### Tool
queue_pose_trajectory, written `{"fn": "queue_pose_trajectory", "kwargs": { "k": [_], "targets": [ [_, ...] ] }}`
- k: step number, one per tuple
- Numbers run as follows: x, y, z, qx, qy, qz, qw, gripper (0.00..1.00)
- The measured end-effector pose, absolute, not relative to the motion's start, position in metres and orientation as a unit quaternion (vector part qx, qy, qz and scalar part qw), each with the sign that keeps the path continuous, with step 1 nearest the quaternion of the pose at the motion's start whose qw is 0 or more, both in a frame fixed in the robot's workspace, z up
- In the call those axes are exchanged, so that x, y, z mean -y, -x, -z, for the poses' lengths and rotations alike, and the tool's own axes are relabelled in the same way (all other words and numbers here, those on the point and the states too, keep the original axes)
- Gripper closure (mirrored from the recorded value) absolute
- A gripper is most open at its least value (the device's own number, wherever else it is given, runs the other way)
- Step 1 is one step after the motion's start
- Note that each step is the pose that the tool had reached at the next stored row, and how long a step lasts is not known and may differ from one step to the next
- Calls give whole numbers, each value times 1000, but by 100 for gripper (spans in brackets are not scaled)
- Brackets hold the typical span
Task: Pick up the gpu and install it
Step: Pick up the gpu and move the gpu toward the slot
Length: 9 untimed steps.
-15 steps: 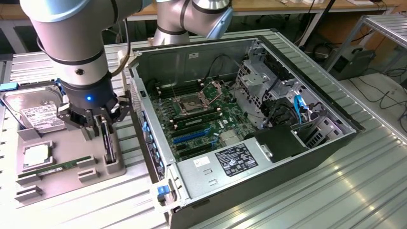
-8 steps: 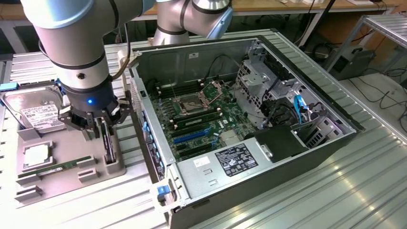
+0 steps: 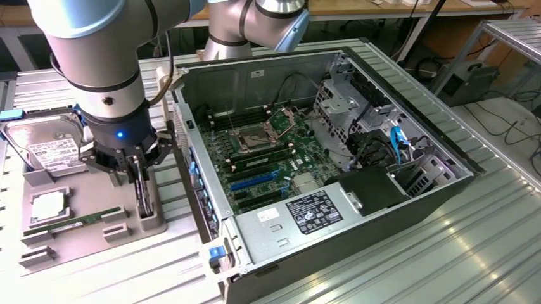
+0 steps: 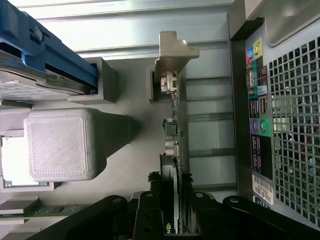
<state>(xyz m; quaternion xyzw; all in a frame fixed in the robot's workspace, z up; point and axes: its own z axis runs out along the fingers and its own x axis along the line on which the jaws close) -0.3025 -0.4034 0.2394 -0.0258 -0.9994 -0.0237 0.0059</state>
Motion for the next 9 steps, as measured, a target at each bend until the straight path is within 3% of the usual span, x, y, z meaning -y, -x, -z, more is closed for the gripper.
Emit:
{"fn": "queue_pose_trajectory", "kwargs": {
  "k": [9],
  "targets": [
    [403, 303, -239, 1000, 12, 24, 6, 74]
  ]
}}
